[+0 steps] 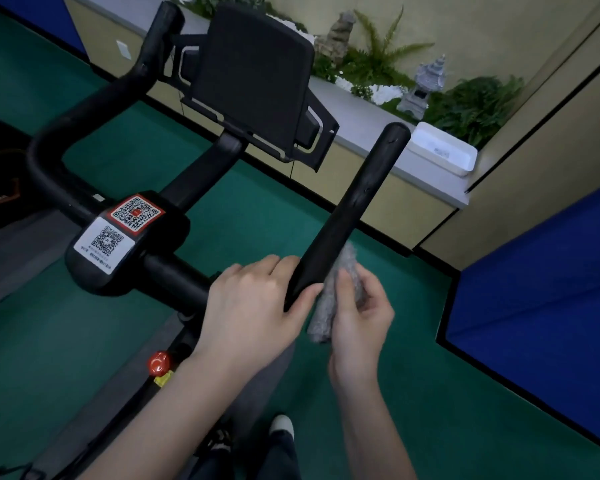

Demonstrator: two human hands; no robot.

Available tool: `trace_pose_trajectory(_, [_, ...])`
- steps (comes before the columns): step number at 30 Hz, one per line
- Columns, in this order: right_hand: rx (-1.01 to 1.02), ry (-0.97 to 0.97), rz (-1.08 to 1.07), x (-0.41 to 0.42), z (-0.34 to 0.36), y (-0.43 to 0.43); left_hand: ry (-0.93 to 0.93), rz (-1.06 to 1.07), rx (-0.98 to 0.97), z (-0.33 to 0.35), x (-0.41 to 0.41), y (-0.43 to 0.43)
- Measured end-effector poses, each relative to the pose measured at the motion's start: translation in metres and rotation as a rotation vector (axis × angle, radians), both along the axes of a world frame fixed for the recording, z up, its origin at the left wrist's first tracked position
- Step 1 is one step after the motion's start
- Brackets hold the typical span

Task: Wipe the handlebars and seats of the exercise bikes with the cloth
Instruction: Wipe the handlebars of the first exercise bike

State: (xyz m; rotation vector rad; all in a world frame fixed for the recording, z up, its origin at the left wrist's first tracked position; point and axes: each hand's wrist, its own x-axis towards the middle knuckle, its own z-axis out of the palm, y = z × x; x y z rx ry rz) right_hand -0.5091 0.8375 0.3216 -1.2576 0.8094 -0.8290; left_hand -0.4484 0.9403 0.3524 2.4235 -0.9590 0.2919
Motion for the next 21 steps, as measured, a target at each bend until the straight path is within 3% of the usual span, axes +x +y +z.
trace_pose_trajectory(5, [-0.579, 0.047, -0.069, 0.010, 0.013, -0.014, 0.080, 0.052, -0.023, 0.001, -0.003, -0.005])
trace_pose_trajectory(12, [-1.232, 0.163, 0.310, 0.009, 0.029, -0.053, 0.147, 0.070, -0.021, 0.004, -0.002, -0.006])
trace_pose_trajectory(17, [-1.306, 0.299, 0.441, 0.021, 0.050, -0.075, 0.142, 0.071, -0.030, 0.004, -0.002, -0.006])
trace_pose_trajectory(21, [-1.409, 0.334, 0.732, 0.026, 0.066, -0.075, 0.135, 0.065, -0.029, 0.003, 0.000, -0.007])
